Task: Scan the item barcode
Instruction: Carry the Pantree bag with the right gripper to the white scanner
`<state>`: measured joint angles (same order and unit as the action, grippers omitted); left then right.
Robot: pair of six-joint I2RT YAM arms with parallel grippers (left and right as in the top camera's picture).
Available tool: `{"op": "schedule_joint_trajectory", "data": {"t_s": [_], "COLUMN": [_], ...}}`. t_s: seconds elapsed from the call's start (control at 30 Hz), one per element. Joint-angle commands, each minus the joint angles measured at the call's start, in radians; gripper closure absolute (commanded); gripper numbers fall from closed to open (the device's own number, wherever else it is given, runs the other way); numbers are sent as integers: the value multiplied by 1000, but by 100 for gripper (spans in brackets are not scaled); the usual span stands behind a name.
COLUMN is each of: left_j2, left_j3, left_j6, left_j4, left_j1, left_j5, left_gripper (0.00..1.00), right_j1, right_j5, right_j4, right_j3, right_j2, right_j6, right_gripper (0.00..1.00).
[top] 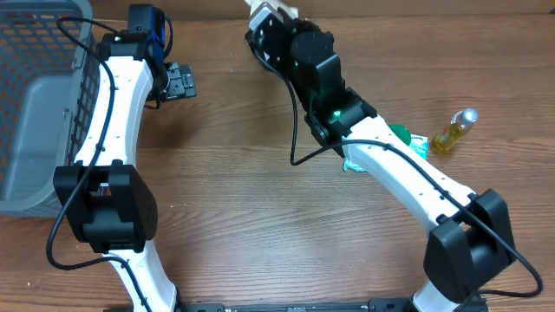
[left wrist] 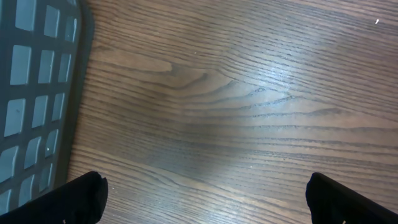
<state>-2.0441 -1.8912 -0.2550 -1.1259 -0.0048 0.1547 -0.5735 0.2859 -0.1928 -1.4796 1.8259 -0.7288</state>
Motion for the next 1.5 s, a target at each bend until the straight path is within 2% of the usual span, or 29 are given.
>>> {"op": "schedule_joint_trajectory", "data": {"t_s": [0.0, 0.3, 0.77, 1.07, 1.47], "left_j2": [4, 4, 4, 4, 4], "left_j3": [0, 0, 0, 0, 0], "left_j6": [1, 1, 1, 1, 1], "left_j4": [2, 2, 2, 2, 2], "left_j1": [-1, -1, -1, -1, -1], "left_j5": [10, 10, 10, 10, 10], "left_gripper": [0, 0, 0, 0, 0], "right_j1": [27, 55, 80, 100, 102], "right_j5": [-27, -56, -116, -134, -153], "right_j4": [-95, -457, -480, -467, -449], "right_j3": [-16, -17, -22, -22, -22], "right_j2": [64, 245, 409, 415, 415], "right_j6": [-43, -38, -18, 275, 287], "right_gripper": [96, 96, 96, 96, 96]}}
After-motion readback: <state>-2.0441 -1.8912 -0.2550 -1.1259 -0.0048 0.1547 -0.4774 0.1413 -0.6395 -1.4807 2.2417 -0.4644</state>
